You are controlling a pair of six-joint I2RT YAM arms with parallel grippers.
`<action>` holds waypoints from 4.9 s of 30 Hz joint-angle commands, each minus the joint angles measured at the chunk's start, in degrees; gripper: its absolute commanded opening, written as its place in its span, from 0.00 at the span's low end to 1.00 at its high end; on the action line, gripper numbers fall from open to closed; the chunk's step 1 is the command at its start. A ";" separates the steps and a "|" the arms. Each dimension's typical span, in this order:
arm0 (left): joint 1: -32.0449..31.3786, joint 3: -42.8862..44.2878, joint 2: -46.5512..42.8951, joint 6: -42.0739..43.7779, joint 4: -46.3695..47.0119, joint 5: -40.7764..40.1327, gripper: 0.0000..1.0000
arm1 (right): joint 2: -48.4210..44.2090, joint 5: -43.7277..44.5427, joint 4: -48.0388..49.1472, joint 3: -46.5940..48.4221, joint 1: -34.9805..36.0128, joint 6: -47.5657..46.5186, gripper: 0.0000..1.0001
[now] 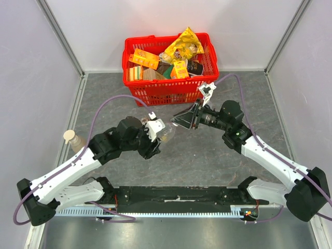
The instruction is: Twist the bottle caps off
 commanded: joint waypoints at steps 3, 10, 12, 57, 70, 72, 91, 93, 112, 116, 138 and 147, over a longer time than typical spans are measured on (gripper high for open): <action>0.04 2.86 -0.91 0.28 2.75 9.07 0.41 | -3.35 -10.78 11.56 1.30 0.79 -0.29 0.00; 0.04 4.01 -1.17 1.68 3.72 23.65 0.41 | -5.20 -17.19 20.43 0.33 0.79 0.41 0.00; 0.04 4.36 -1.35 1.16 5.12 29.10 0.41 | -5.64 -19.21 23.85 -0.11 0.79 1.90 0.00; 0.04 6.47 2.26 0.10 7.86 46.45 0.41 | -12.06 -20.63 25.02 -0.20 1.67 -1.69 0.98; 0.04 0.85 -4.07 0.28 5.48 18.86 0.40 | -13.55 -1.22 7.37 2.26 1.76 -7.67 0.98; -0.05 0.06 -4.42 -0.68 5.31 14.39 0.40 | -13.03 2.99 3.50 2.79 1.76 -8.02 0.98; 0.04 -0.21 2.96 -8.69 1.44 -5.68 0.40 | -2.13 17.61 -14.36 7.01 1.76 -2.58 0.93; 0.04 -0.04 3.49 -8.86 1.35 -5.85 0.40 | -1.51 17.25 -14.27 6.83 1.76 -2.22 0.88; 0.04 -0.74 4.10 -7.81 1.35 -6.12 0.40 | 5.25 11.19 -7.69 4.11 1.76 2.96 0.55; 0.04 -0.91 4.10 -7.63 1.35 -6.64 0.40 | 5.87 9.78 -6.19 4.20 1.67 3.75 0.35; 0.21 1.81 1.21 -6.40 3.02 2.13 0.38 | 1.57 -0.13 10.40 0.25 1.76 2.09 0.00; 0.12 2.16 -1.96 -5.88 5.92 15.49 0.36 | -1.60 -7.96 22.54 -2.22 1.76 2.34 0.00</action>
